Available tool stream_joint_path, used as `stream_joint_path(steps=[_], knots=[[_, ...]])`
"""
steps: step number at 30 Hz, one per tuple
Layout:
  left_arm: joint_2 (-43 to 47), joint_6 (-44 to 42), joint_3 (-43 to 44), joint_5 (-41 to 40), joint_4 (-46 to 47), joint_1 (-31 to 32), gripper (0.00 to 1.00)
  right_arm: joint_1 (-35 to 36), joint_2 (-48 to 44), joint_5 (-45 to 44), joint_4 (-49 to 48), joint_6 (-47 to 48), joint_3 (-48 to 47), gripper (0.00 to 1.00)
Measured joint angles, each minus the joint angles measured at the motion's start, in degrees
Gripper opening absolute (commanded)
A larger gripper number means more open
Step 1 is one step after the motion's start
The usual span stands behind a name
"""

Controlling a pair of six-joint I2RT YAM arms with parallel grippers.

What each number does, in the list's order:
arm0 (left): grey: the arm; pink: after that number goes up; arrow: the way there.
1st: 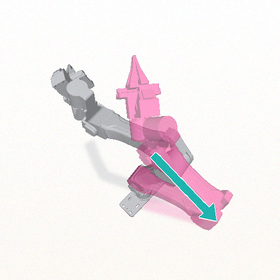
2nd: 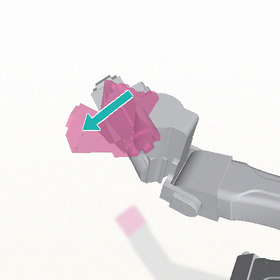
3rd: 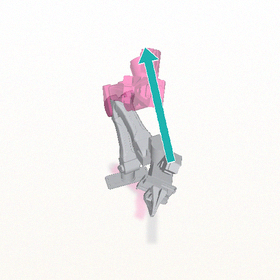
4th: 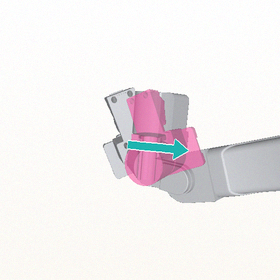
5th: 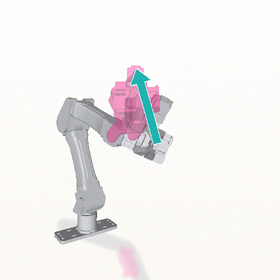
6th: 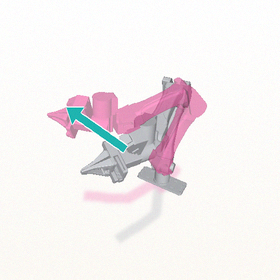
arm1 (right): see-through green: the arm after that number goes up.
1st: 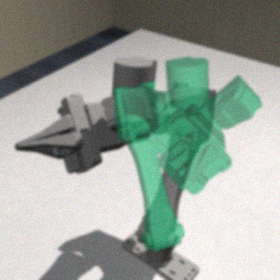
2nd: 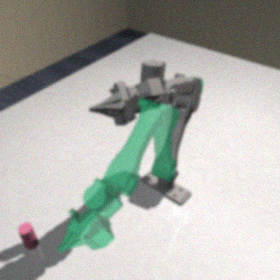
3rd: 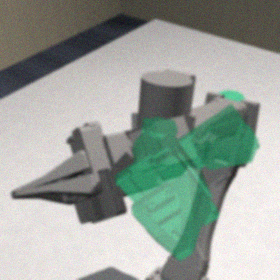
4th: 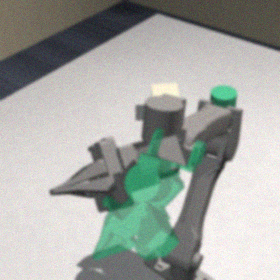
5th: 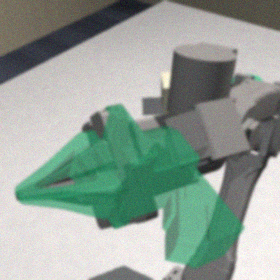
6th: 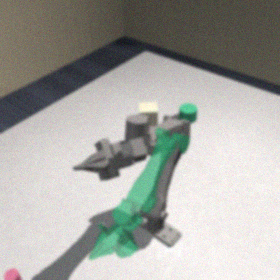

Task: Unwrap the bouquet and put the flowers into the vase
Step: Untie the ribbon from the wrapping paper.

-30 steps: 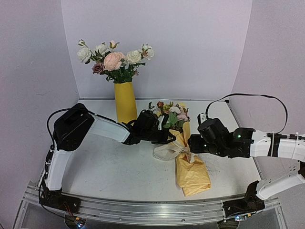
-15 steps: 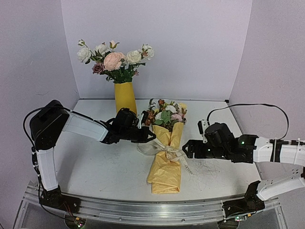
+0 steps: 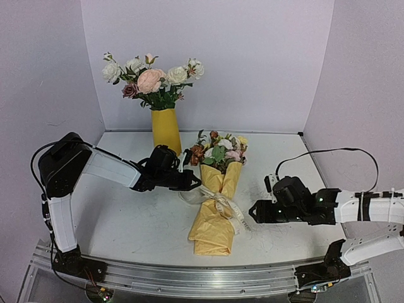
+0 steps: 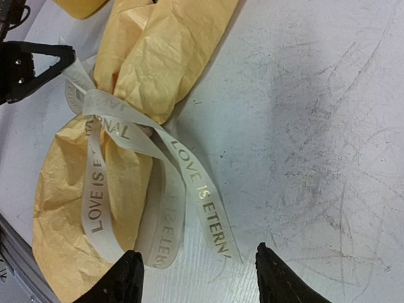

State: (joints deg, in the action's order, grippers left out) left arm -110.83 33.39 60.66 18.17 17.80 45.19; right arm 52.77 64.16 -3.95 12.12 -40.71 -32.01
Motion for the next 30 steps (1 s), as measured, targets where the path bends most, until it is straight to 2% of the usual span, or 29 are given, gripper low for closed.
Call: stream_joint_path(steps=[6,10,13,21,30], knots=[[0.00,-1.51,-0.11,0.11,-0.07,-0.26,0.00,-0.02,10.12,-4.61,1.09,6.45,-6.19,0.47],[0.00,-2.14,-0.11,0.15,-0.07,-0.24,0.00,-0.04,19.69,-7.45,-0.92,14.34,-14.99,0.43],[0.04,-2.40,-0.15,0.26,-0.07,-0.24,0.00,-0.04,23.82,-7.10,-3.67,19.30,-18.12,0.43],[0.31,-3.19,-0.39,1.22,-0.07,-0.24,0.00,-0.04,26.91,-4.24,-7.32,32.26,-20.72,0.38],[0.31,-3.19,0.22,1.77,-0.35,-0.24,0.00,-0.04,29.18,-1.11,-8.17,38.05,-21.70,0.34]])
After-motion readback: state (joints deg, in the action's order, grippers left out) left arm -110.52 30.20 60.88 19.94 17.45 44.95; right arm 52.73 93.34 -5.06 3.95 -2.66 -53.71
